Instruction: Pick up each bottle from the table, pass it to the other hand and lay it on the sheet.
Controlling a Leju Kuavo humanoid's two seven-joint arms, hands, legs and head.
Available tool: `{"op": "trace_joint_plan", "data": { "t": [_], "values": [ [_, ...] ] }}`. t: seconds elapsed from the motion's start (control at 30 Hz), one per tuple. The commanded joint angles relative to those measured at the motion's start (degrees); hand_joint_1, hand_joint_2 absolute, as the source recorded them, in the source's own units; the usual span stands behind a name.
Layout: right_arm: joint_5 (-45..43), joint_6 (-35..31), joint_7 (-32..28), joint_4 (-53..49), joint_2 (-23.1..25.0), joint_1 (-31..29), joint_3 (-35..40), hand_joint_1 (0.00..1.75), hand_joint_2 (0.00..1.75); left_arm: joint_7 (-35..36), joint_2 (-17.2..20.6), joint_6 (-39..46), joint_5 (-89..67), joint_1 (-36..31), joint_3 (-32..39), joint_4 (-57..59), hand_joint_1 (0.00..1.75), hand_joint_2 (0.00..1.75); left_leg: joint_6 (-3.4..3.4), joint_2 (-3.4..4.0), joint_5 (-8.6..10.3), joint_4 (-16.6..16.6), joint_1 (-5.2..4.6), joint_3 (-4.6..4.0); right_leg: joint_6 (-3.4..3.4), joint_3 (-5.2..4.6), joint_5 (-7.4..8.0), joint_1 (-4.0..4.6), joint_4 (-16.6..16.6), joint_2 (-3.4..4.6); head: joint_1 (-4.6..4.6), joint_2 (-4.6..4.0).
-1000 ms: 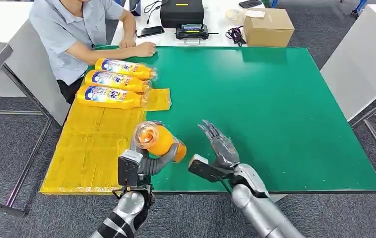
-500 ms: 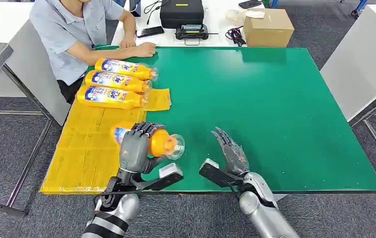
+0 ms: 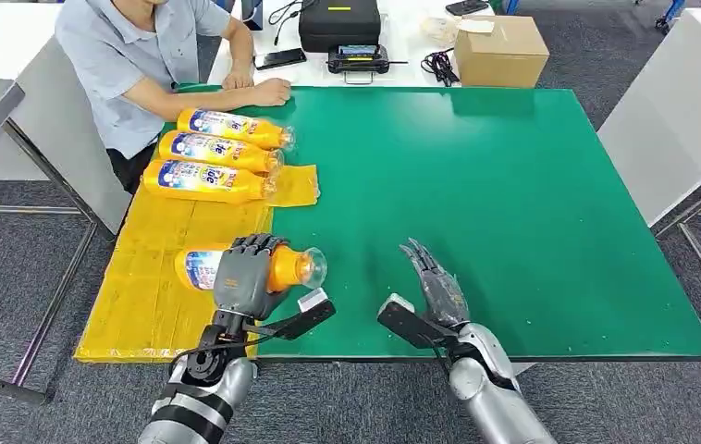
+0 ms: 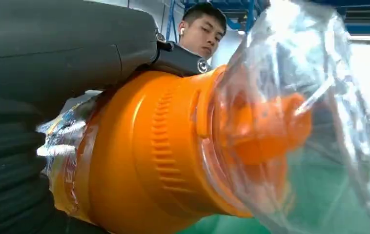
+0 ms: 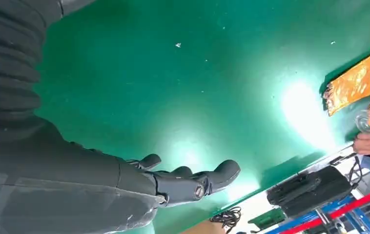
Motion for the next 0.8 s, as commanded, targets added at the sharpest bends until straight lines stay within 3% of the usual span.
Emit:
{"op": "trace_joint_plan", "data": {
  "t": [0.03, 0.23, 0.27, 0.3, 0.33, 0.37, 0.4, 0.43, 0.47, 0.5, 0.57, 0.63, 0.8],
  "values": [
    [0.4, 2.9, -0.6, 3.2, 2.1, -1.5, -3.6, 0.00, 1.75, 12.8, 6.7, -9.1, -3.7, -11.6, -7.9, 18.9, 1.75, 1.75, -0.17, 0.04, -0.04, 0.0, 0.08, 0.28, -0.21, 0.28, -0.04, 0.09, 0.0, 0.00, -0.02, 0.00],
    [0.3, 3.1, -1.0, 3.7, 2.5, -1.4, -4.6, 0.00, 1.75, 14.8, 7.2, -11.7, -4.1, -13.5, -8.3, 23.1, 1.75, 1.75, -0.17, 0.15, -0.04, -0.1, 0.08, 0.35, -0.18, 0.32, -0.05, 0.09, 0.0, 0.10, -0.02, 0.00],
    [0.3, 3.2, -1.1, 3.9, 2.5, -1.4, -4.6, 0.00, 1.75, 15.2, 7.3, -12.0, -4.4, -13.8, -8.6, 23.8, 1.62, 1.75, -0.13, 0.13, -0.01, -0.1, 0.05, 0.28, -0.14, 0.26, -0.03, 0.05, 0.0, 0.09, -0.02, 0.00],
    [0.3, 3.3, -1.2, 4.2, 2.6, -1.6, -4.7, 0.00, 1.75, 16.3, 7.7, -12.7, -4.4, -14.4, -10.1, 24.8, 1.48, 1.75, -0.11, 0.09, 0.02, -0.1, 0.05, 0.22, -0.11, 0.21, -0.02, 0.04, 0.0, 0.06, 0.00, 0.00],
    [0.2, 3.4, -1.4, 4.7, 2.8, -1.9, -4.7, 0.00, 1.75, 17.0, 8.0, -14.2, -4.4, -15.2, -11.0, 26.3, 0.89, 1.75, -0.16, 0.11, -0.04, -0.1, 0.07, 0.34, -0.17, 0.33, -0.07, 0.08, 0.0, 0.06, -0.02, 0.00],
    [-0.1, 3.5, -1.7, 5.5, 3.0, -2.3, -4.9, 0.00, 1.75, 17.3, 8.1, -15.3, -4.4, -16.0, -11.2, 27.9, 0.56, 1.75, -0.14, 0.11, -0.03, 0.0, 0.07, 0.30, -0.15, 0.28, -0.05, 0.07, 0.0, 0.07, 0.00, 0.00],
    [-0.1, 3.6, -1.8, 5.7, 3.1, -2.4, -4.9, 0.00, 1.75, 16.7, 8.0, -16.6, -4.3, -16.6, -11.2, 28.9, 0.44, 1.75, -0.12, 0.09, 0.01, 0.0, 0.06, 0.23, -0.13, 0.21, -0.02, 0.06, 0.0, 0.06, -0.02, 0.00],
    [-0.1, 3.7, -1.9, 5.9, 3.1, -2.6, -4.9, 0.00, 1.75, 16.4, 8.3, -17.2, -4.4, -17.0, -11.3, 29.7, 0.14, 1.75, -0.18, 0.14, -0.05, 0.0, 0.09, 0.33, -0.19, 0.30, -0.07, 0.09, 0.0, 0.09, 0.00, 0.00],
    [-0.1, 3.7, -2.0, 6.3, 3.2, -2.9, -4.9, 0.00, 1.75, 15.8, 8.4, -18.0, -4.4, -17.4, -11.7, 30.7, 0.23, 1.75, -0.15, 0.13, -0.01, 0.0, 0.08, 0.26, -0.16, 0.24, -0.03, 0.08, 0.0, 0.10, -0.02, 0.00],
    [-0.1, 3.6, -2.1, 6.5, 3.2, -2.9, -4.9, 0.00, 1.75, 15.3, 8.5, -18.4, -4.4, -17.6, -12.0, 31.3, 0.17, 1.75, -0.19, 0.18, -0.06, 0.0, 0.11, 0.34, -0.21, 0.33, -0.05, 0.12, 0.0, 0.13, -0.02, 0.00],
    [-0.2, 3.6, -2.3, 6.7, 3.2, -2.9, -4.9, 0.00, 1.75, 14.8, 8.5, -18.4, -4.0, -17.6, -11.9, 31.9, 0.23, 1.75, -0.12, 0.12, 0.03, 0.0, 0.05, 0.24, -0.13, 0.24, 0.02, 0.05, 0.0, 0.11, 0.00, 0.00],
    [-0.2, 3.4, -2.5, 6.5, 3.0, -2.5, -5.0, 0.00, 1.75, 13.7, 8.6, -18.4, -4.4, -17.5, -12.9, 32.4, 0.02, 1.75, -0.12, 0.13, 0.03, -0.1, 0.03, 0.35, -0.12, 0.34, 0.03, 0.03, 0.0, 0.12, 0.00, 0.00],
    [-0.2, 3.1, -2.7, 6.2, 2.7, -2.0, -5.2, 0.00, 1.75, 12.1, 8.5, -17.7, -4.2, -17.1, -13.3, 32.3, 0.00, 1.75, -0.13, 0.11, 0.06, -0.1, 0.03, 0.59, -0.13, 0.57, 0.04, 0.03, 0.0, 0.11, 0.00, 0.00]
  ]
}}
